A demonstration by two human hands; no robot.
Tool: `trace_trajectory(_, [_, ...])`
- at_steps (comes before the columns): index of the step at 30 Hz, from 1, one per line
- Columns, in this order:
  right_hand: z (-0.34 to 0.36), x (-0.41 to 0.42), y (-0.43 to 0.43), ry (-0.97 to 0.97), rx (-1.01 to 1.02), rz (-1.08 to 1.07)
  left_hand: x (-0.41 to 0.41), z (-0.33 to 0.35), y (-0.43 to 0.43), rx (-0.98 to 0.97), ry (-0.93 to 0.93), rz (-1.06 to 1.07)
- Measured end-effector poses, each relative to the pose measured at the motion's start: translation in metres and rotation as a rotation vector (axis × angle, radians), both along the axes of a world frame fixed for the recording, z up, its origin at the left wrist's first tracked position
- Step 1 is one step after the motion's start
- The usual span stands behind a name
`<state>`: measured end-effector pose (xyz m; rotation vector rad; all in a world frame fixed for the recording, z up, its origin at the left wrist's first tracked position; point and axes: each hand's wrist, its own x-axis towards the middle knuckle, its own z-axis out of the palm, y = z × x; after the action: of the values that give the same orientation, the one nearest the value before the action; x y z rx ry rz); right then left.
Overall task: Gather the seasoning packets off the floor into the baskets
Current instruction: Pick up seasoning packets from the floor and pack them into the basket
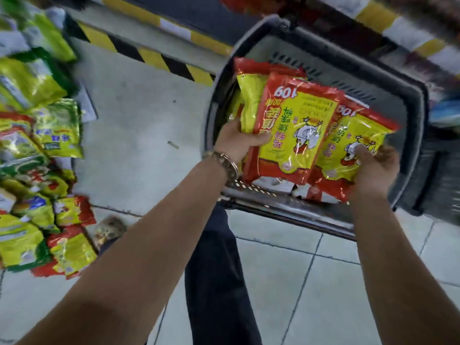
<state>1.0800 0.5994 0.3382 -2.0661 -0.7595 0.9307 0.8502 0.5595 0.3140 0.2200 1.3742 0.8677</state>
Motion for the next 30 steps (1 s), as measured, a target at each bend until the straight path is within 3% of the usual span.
trace_trajectory(3, [-0.026,0.033,0.029,0.022,-0.004,-0.052,0.043,-0.028,0.040,-0.009,0.086,-0.089])
trace_trajectory(7, [-0.056,0.049,0.067,-0.026,-0.041,0.035,0.073,-0.062,0.081,-0.041,0.231,-0.150])
trace_trajectory(12, [-0.087,0.062,0.088,-0.207,-0.263,0.084,0.082,-0.066,0.104,-0.030,0.688,-0.381])
trace_trajectory(18, [-0.092,0.073,0.098,-0.391,-0.265,0.125,0.038,-0.055,0.101,-0.018,1.149,-0.524])
trace_trajectory(20, [-0.091,0.068,0.097,-0.543,-0.396,0.245,0.034,-0.051,0.095,0.072,1.268,-0.627])
trace_trajectory(23, [-0.085,0.042,0.089,-0.654,-0.370,0.552,0.056,-0.058,0.093,0.275,1.237,-0.859])
trace_trajectory(27, [-0.097,0.005,0.068,-0.735,-0.445,0.975,0.090,-0.079,0.087,0.254,1.184,-1.150])
trace_trajectory(30, [-0.105,-0.004,0.070,-0.796,-0.542,1.057,0.089,-0.091,0.089,0.226,1.259,-1.219])
